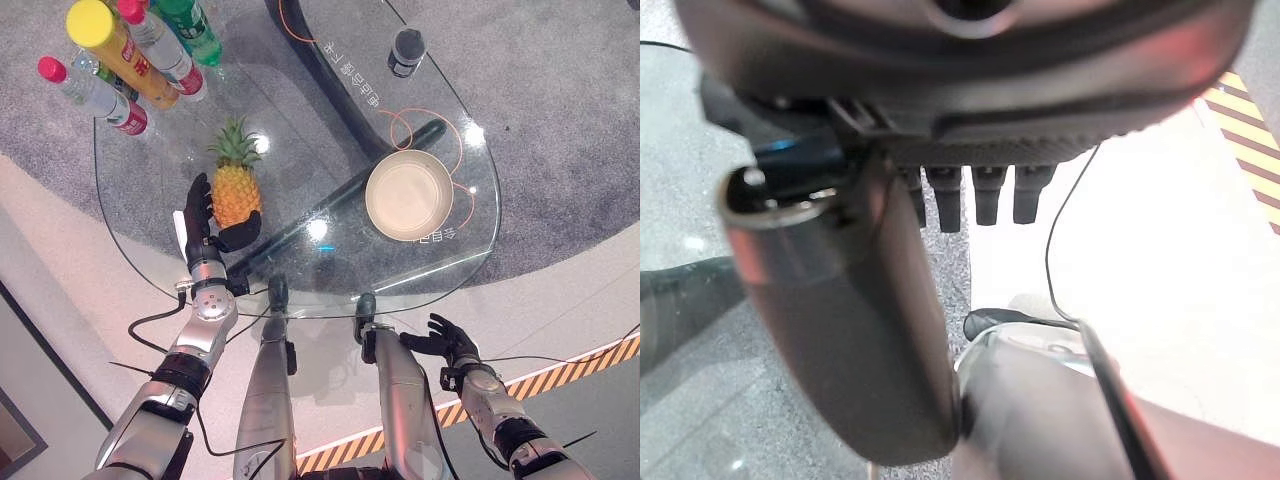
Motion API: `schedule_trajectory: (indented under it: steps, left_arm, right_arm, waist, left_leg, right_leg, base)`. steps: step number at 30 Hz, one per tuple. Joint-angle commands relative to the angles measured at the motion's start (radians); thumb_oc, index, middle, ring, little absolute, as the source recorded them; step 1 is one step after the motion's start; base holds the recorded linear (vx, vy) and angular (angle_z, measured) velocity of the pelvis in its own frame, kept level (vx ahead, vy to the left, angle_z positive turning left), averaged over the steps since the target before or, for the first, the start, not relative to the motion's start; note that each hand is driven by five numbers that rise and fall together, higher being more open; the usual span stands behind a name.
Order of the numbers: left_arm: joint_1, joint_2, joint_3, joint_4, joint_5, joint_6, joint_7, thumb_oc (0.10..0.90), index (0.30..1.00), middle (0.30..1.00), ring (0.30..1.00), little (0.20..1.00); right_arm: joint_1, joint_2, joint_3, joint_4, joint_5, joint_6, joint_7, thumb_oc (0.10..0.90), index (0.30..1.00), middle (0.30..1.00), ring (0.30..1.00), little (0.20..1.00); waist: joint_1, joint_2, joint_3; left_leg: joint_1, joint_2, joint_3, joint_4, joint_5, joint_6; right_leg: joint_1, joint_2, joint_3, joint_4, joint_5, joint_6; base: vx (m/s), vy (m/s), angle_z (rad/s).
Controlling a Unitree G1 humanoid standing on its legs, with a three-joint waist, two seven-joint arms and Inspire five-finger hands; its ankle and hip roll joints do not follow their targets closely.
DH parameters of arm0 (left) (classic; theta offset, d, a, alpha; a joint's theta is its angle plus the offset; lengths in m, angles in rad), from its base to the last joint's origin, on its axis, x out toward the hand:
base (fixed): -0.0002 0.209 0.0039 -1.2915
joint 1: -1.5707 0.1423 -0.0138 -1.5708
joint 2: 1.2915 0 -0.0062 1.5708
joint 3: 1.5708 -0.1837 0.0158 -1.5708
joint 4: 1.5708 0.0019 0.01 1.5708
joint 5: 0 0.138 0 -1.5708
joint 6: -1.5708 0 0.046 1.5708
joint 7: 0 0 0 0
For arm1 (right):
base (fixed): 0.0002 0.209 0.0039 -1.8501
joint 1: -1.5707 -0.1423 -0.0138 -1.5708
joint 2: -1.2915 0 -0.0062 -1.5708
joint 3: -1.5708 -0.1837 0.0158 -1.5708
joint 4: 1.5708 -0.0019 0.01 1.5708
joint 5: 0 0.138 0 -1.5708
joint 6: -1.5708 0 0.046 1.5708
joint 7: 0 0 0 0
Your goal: Pick up the fruit to the plate
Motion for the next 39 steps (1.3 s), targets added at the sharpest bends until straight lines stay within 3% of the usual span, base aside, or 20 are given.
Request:
schedule_trajectory:
  steps: [1, 5, 10, 17, 20, 31, 32, 33, 34, 35, 39]
  left_arm:
    - [-0.069, 0.021, 0.030, -0.020, 0.048, -0.075, 0.006, 0.800, 0.900, 0.900, 0.900, 0.900]
    - [-0.073, 0.011, 0.024, -0.004, 0.057, -0.058, 0.018, 0.800, 0.900, 0.900, 0.900, 0.900]
    - [-0.084, 0.014, 0.012, 0.041, 0.056, 0.009, -0.019, 0.800, 0.900, 0.900, 0.900, 0.900]
    - [-0.095, 0.009, 0.002, 0.084, -0.026, 0.079, -0.045, 0.800, 0.900, 0.900, 0.900, 0.900]
    - [-0.100, 0.005, -0.010, 0.099, -0.001, 0.121, -0.054, 0.800, 0.900, 0.900, 0.900, 0.900]
    - [-0.119, 0.022, -0.049, 0.108, 0.071, 0.176, -0.080, 0.800, 0.900, 0.900, 0.900, 0.900]
    - [-0.122, 0.026, -0.058, 0.108, 0.100, 0.183, -0.081, 0.712, 0.825, 0.825, 0.825, 0.812]
    - [-0.124, 0.032, -0.063, 0.107, 0.112, 0.191, -0.085, 0.542, 0.679, 0.679, 0.679, 0.642]
    - [-0.126, 0.035, -0.066, 0.107, 0.114, 0.195, -0.087, 0.215, 0.399, 0.399, 0.399, 0.315]
    - [-0.128, 0.037, -0.069, 0.108, 0.112, 0.198, -0.089, 0.100, 0.300, 0.300, 0.300, 0.200]
    - [-0.138, 0.040, -0.079, 0.118, 0.102, 0.222, -0.095, 0.100, 0.300, 0.300, 0.300, 0.200]
  right_arm:
    - [0.103, -0.022, 0.086, 0.042, -0.011, 0.070, -0.001, 0.800, 0.900, 0.900, 0.900, 0.900]
    - [0.102, -0.021, 0.082, 0.039, -0.011, 0.072, 0.001, 0.800, 0.900, 0.900, 0.900, 0.900]
    - [0.096, -0.023, 0.087, 0.025, -0.016, 0.084, -0.002, 0.800, 0.900, 0.900, 0.900, 0.900]
    - [0.090, -0.022, 0.089, 0.033, -0.018, 0.083, 0.004, 0.800, 0.900, 0.900, 0.900, 0.900]
    - [0.083, -0.018, 0.092, 0.026, -0.014, 0.090, -0.006, 0.800, 0.900, 0.900, 0.900, 0.900]
    - [0.079, -0.027, 0.095, 0.022, -0.023, 0.097, -0.004, 0.800, 0.900, 0.900, 0.900, 0.900]
    - [0.079, -0.029, 0.094, 0.023, -0.021, 0.097, -0.002, 0.800, 0.900, 0.900, 0.900, 0.900]
    - [0.079, -0.031, 0.093, 0.024, -0.020, 0.096, 0.000, 0.800, 0.900, 0.900, 0.900, 0.900]
    - [0.078, -0.032, 0.093, 0.025, -0.019, 0.096, 0.001, 0.800, 0.900, 0.900, 0.900, 0.900]
    - [0.078, -0.032, 0.092, 0.026, -0.019, 0.096, 0.002, 0.800, 0.900, 0.900, 0.900, 0.900]
    - [0.077, -0.030, 0.095, 0.034, -0.020, 0.090, 0.000, 0.800, 0.900, 0.900, 0.900, 0.900]
  waist:
    - [-0.015, -0.033, -0.008]
    - [-0.017, -0.034, -0.008]
    - [-0.019, -0.033, -0.008]
    - [-0.022, -0.030, -0.008]
    - [-0.024, -0.031, -0.008]
    - [-0.026, -0.026, -0.008]
    - [-0.026, -0.026, -0.008]
    - [-0.026, -0.025, -0.008]
    - [-0.025, -0.025, -0.008]
    - [-0.025, -0.025, -0.008]
    - [-0.025, -0.021, -0.008]
  left_leg:
    - [-0.029, -0.049, 0.076, 0.194, -0.117, 0.054]
    - [-0.034, -0.052, 0.075, 0.191, -0.116, 0.053]
    - [-0.037, -0.055, 0.076, 0.186, -0.112, 0.052]
    - [-0.044, -0.059, 0.074, 0.180, -0.109, 0.053]
    - [-0.043, -0.062, 0.076, 0.175, -0.108, 0.054]
    - [-0.049, -0.063, 0.077, 0.178, -0.105, 0.053]
    - [-0.050, -0.062, 0.077, 0.178, -0.105, 0.053]
    - [-0.050, -0.062, 0.078, 0.177, -0.104, 0.053]
    - [-0.050, -0.061, 0.078, 0.176, -0.104, 0.053]
    - [-0.049, -0.062, 0.077, 0.176, -0.104, 0.053]
    - [-0.050, -0.065, 0.076, 0.173, -0.103, 0.053]
  right_leg:
    - [0.040, 0.000, 0.012, -0.299, 0.281, 0.048]
    - [0.035, 0.001, 0.012, -0.299, 0.283, 0.049]
    - [0.030, 0.002, 0.010, -0.303, 0.286, 0.050]
    - [0.023, 0.001, 0.010, -0.305, 0.287, 0.052]
    - [0.024, 0.004, 0.009, -0.312, 0.289, 0.052]
    - [0.018, 0.000, 0.009, -0.312, 0.293, 0.054]
    - [0.018, -0.001, 0.008, -0.312, 0.292, 0.054]
    - [0.018, 0.000, 0.007, -0.313, 0.292, 0.054]
    - [0.018, 0.000, 0.007, -0.312, 0.292, 0.054]
    - [0.018, 0.000, 0.007, -0.312, 0.292, 0.054]
    - [0.017, -0.002, 0.007, -0.314, 0.293, 0.054]
  base:
    - [0.00, 0.000, 0.00]
    - [0.00, 0.000, 0.00]
    - [0.00, 0.000, 0.00]
    - [0.00, 0.000, 0.00]
    - [0.00, 0.000, 0.00]
    - [0.00, 0.000, 0.00]
    - [0.00, 0.000, 0.00]
    - [0.00, 0.000, 0.00]
    - [0.00, 0.000, 0.00]
    - [0.00, 0.000, 0.00]
    - [0.00, 0.000, 0.00]
